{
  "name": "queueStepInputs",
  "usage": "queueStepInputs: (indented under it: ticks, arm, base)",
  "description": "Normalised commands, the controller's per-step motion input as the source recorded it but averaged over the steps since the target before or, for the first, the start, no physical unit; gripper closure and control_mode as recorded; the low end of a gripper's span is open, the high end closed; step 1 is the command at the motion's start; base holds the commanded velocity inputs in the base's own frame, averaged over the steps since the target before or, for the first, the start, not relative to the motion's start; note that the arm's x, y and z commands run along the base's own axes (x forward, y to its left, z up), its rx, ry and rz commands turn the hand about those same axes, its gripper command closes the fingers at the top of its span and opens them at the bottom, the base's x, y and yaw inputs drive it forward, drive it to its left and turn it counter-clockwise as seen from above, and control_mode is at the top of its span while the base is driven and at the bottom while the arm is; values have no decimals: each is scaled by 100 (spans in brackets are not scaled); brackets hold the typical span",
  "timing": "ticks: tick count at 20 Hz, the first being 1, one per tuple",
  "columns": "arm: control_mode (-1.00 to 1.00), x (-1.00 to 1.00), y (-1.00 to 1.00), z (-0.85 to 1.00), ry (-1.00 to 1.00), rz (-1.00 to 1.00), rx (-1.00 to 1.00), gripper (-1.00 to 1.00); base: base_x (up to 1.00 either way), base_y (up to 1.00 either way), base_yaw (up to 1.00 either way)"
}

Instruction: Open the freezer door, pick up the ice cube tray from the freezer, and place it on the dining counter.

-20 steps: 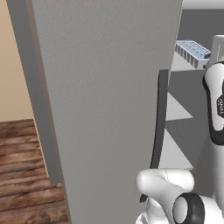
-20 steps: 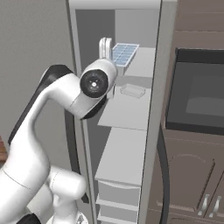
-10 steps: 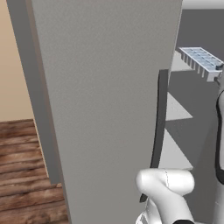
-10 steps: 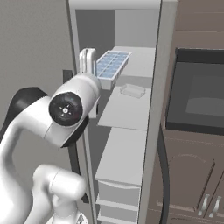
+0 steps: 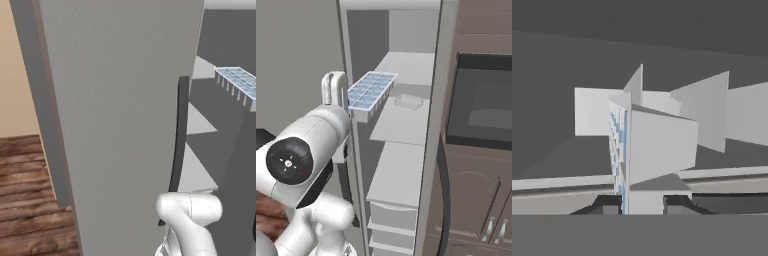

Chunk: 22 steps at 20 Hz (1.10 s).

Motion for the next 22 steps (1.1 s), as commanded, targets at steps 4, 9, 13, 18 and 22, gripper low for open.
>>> queueStepInputs:
  ticks: [4,9,13,18,22]
  arm:
    - [100,0,0,0,0,0,0,100]
    - [100,0,0,0,0,0,0,100]
    - [100,0,0,0,0,0,0,100]
    - [100,0,0,0,0,0,0,100]
    - [100,0,0,0,0,0,0,100]
  base:
    - [-100,74,15]
    - [-91,95,59]
    - [-33,51,95]
    - [-20,12,100]
    - [-16,0,100]
